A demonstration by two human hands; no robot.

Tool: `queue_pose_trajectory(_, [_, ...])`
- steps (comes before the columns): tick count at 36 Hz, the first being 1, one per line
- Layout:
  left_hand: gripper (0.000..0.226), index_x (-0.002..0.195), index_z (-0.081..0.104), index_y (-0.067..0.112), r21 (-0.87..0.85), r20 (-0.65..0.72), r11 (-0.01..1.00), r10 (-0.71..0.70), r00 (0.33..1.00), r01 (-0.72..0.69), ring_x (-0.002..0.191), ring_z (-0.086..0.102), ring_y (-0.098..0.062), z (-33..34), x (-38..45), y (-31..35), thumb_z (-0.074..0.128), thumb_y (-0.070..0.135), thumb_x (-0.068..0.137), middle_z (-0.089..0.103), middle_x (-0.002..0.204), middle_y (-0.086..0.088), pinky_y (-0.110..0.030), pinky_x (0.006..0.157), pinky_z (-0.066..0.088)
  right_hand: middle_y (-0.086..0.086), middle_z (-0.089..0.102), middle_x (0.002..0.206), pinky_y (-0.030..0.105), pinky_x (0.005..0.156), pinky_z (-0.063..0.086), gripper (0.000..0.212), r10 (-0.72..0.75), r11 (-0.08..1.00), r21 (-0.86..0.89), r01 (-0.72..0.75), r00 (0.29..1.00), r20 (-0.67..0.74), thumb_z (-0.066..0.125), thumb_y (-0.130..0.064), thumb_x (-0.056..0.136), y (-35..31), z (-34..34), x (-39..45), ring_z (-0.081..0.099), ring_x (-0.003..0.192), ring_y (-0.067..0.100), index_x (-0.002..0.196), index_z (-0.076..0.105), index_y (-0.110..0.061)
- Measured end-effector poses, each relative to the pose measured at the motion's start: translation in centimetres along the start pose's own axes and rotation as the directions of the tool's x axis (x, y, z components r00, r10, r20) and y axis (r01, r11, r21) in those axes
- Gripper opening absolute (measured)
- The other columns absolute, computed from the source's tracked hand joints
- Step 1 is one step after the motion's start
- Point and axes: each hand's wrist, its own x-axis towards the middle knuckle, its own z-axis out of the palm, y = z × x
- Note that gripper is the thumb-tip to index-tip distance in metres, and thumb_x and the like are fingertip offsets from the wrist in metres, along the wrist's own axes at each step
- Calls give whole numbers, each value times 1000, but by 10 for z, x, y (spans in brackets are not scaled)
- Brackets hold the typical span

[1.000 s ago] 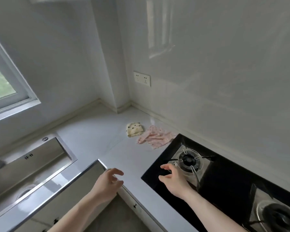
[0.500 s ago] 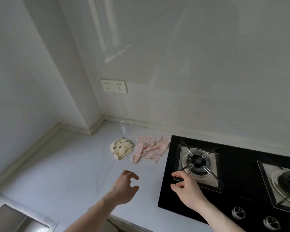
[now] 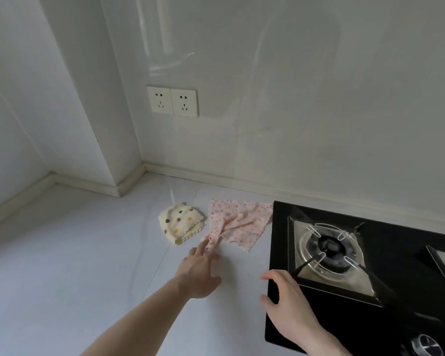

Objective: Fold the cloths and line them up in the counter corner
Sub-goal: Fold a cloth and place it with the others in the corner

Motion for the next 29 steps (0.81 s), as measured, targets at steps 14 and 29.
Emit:
queue_pose_trajectory(14, [67, 157, 33, 30, 91, -386, 986, 164, 908, -139, 148, 24, -17, 84, 46, -34, 41, 55, 96, 33, 161, 8, -32, 122, 16, -22, 23, 155, 29, 126, -1, 44, -233, 896, -412, 169, 966, -111, 38, -47, 100, 57, 75, 23, 0, 152, 5, 143, 33, -42])
queue_pose_trajectory(29, [54, 146, 48, 23, 88, -469, 988, 153, 870, -127, 133, 40, -25, 95, 45, -40, 52, 40, 95, 49, 146, 0, -32, 113, 31, -17, 32, 159, 26, 126, 2, 61, -327, 884, -414, 218, 921, -213, 21, -33, 90, 63, 106, -2, 12, 153, 6, 148, 41, -35])
